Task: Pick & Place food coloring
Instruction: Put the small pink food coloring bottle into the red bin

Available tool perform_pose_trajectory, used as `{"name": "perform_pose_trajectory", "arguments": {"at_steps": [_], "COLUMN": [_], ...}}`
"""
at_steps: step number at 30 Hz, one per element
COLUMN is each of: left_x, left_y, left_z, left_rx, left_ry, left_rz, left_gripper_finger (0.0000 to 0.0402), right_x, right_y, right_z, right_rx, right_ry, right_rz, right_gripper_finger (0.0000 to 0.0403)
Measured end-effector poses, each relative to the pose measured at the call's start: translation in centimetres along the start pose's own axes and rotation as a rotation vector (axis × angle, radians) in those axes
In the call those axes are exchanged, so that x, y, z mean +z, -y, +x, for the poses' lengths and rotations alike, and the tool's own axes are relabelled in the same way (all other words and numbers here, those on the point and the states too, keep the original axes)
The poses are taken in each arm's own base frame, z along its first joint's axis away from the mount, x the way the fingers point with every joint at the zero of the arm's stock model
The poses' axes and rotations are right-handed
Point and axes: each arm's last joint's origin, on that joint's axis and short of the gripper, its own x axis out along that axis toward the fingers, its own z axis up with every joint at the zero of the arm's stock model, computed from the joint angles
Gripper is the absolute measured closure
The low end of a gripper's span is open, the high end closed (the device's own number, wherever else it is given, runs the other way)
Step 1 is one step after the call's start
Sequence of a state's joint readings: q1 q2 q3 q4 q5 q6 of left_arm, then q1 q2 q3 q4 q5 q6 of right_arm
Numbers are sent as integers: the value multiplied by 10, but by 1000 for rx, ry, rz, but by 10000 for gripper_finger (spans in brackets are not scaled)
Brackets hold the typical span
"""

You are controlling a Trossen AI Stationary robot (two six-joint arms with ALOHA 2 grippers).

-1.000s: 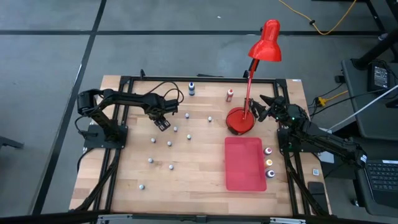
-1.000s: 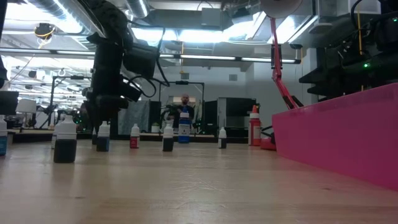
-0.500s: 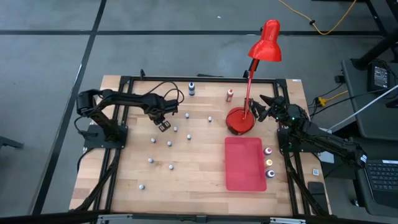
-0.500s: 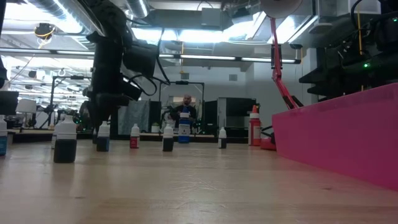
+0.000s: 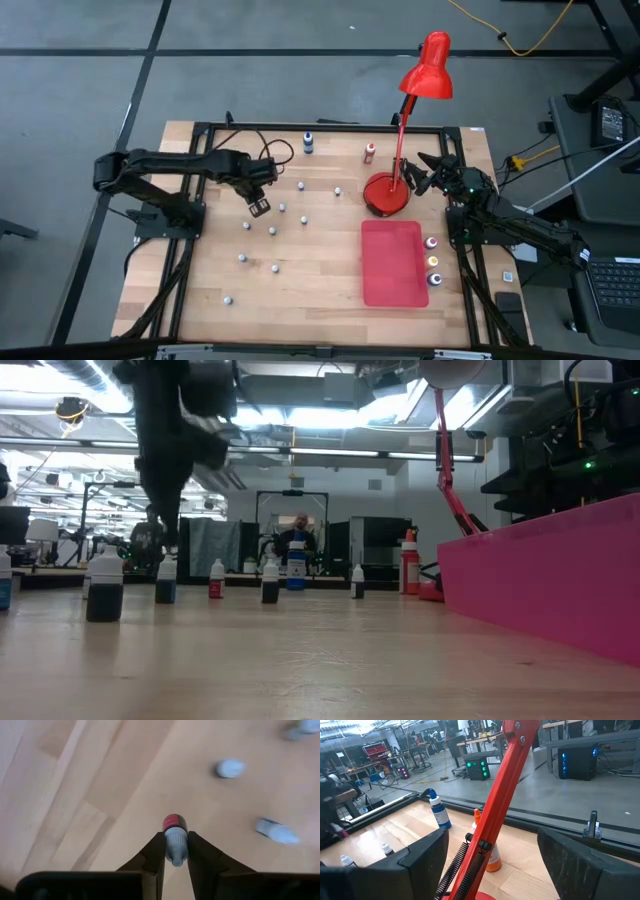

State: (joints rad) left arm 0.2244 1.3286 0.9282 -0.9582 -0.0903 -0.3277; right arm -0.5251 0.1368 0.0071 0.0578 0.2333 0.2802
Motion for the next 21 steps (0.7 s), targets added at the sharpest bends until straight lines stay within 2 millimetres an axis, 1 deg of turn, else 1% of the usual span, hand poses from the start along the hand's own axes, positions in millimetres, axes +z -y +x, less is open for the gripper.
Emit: {"name": "perform_pose_trajectory", "arguments": {"at_steps": [6,10,15,18,21], "left_x": [-4,-7,-8,-1,13], "left_y": [23,43,67,82,96], "left_z": [-34,-53,-72,-79,-82], "left_rx": [-77,-121,-179,-200,-201], "left_ry": [80,113,154,162,170], "left_rz": [102,152,185,195,199], "left_gripper_finger": [344,345,345,345,345], "right_x": [0,0,0,0,0], "right_y": [0,0,0,0,0], "right_z": [0,0,0,0,0], "right_rx": [0,0,0,0,0], "right_ry": [0,0,0,0,0], "right_rz": [0,0,0,0,0], "right_gripper_finger": [97,97,97,97,97]}}
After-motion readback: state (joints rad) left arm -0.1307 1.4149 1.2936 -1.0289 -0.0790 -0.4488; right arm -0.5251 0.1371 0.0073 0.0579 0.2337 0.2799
